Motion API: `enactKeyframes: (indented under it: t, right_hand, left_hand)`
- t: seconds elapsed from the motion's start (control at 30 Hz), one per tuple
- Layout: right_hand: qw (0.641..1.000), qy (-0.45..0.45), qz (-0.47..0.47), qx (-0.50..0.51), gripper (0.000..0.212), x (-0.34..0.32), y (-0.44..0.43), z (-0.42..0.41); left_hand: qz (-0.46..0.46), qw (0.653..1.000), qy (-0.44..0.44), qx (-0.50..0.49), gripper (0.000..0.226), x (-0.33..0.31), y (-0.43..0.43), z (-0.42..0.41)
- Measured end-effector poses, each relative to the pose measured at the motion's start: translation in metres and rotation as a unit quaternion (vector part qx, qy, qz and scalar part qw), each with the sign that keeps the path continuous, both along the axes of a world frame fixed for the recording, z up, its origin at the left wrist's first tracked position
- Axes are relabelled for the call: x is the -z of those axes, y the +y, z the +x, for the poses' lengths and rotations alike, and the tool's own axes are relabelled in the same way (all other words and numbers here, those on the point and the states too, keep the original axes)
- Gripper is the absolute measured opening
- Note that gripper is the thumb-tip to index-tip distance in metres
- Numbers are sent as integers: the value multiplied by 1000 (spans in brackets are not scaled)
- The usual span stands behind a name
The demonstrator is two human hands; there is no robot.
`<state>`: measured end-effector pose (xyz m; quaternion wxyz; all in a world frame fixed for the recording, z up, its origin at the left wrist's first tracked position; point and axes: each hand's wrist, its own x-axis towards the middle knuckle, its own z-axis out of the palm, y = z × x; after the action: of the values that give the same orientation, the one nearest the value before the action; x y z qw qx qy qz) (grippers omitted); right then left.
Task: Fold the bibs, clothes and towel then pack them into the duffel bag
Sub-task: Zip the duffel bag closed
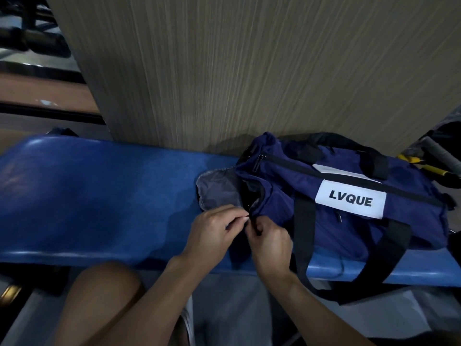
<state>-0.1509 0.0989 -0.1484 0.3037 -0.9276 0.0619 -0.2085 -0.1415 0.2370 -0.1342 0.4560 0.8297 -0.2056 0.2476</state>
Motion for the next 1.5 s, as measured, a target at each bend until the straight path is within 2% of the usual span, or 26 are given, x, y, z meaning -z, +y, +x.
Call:
enactKeyframes:
  t: [0.2, 0.3, 0.37, 0.5, 0.7, 0.87, 1.03, 1.23, 1.5]
  right_hand:
    - [1000, 23, 3, -14, 25, 3, 2, -4]
    - [1000, -13, -15, -15, 29, -15, 1, -4]
    - [1000, 3, -16, -2, 28, -28, 2, 3]
    - [1000, 8, -20, 0, 17, -34, 8, 7]
    - [997, 65, -36, -24, 25, -31, 9, 1]
    - [999, -37, -26, -22, 24, -65, 14, 4]
    - [993, 51, -107, -22, 19, -78, 9, 15]
    - [993, 39, -102, -48, 23, -80, 8, 5]
    - [989, 64, -119, -62, 29, -89, -5, -18]
  left_hand:
    - [-62, 997, -33, -11, 17, -11, -3, 1]
    - [-67, 997, -37, -10, 16, -15, -6, 2]
    - [-66, 997, -33, -3, 15, -16, -8, 2]
    - [-75, 997, -35, 2, 15, -21, -12, 3]
    - [-151, 988, -31, -27, 5, -36, -11, 4]
    - [-191, 981, -4, -21, 7, -44, -14, 10]
    - [-182, 983, -13, -15, 8, -48, -17, 11]
    - [-285, 953, 87, -54, 25, -59, -16, 16]
    - [-339, 929, 146, -24, 25, -71, -5, 20]
